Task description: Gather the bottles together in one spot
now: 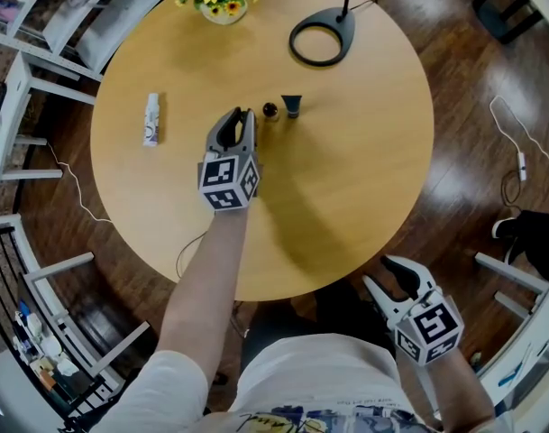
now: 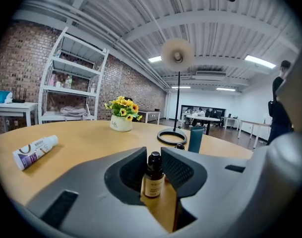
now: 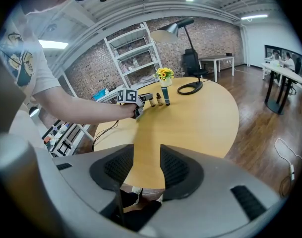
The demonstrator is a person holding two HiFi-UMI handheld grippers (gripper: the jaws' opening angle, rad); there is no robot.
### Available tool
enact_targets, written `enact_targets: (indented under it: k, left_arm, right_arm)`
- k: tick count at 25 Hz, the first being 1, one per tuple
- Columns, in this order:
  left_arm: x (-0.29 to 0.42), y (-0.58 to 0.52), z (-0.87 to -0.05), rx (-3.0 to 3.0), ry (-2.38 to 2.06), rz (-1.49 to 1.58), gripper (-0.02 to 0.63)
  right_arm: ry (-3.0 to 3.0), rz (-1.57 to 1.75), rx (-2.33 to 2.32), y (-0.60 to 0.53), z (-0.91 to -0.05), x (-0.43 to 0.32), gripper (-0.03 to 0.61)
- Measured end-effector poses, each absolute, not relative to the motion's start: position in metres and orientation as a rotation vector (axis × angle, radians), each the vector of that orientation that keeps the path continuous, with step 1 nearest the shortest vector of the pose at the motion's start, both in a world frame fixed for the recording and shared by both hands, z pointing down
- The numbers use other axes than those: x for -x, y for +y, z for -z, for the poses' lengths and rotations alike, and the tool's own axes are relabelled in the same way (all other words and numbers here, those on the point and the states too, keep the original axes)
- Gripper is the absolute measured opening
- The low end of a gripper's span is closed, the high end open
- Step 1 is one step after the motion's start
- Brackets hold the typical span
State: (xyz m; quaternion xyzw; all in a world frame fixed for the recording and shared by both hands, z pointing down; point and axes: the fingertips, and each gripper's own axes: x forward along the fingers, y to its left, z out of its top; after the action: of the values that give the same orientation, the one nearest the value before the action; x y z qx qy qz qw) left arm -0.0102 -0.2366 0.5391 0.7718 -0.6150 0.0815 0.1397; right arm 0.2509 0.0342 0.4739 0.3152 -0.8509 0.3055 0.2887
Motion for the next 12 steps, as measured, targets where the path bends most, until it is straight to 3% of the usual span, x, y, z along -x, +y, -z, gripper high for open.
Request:
enact_targets:
  k: [12]
  left_arm:
    - [0.013,-0.223,-0.53,-2.255,-1.777,-0.284,0.129]
  right_arm:
    - [-2.294,-0.805,-0.848,0.035,-0.473,-0.244,0.199]
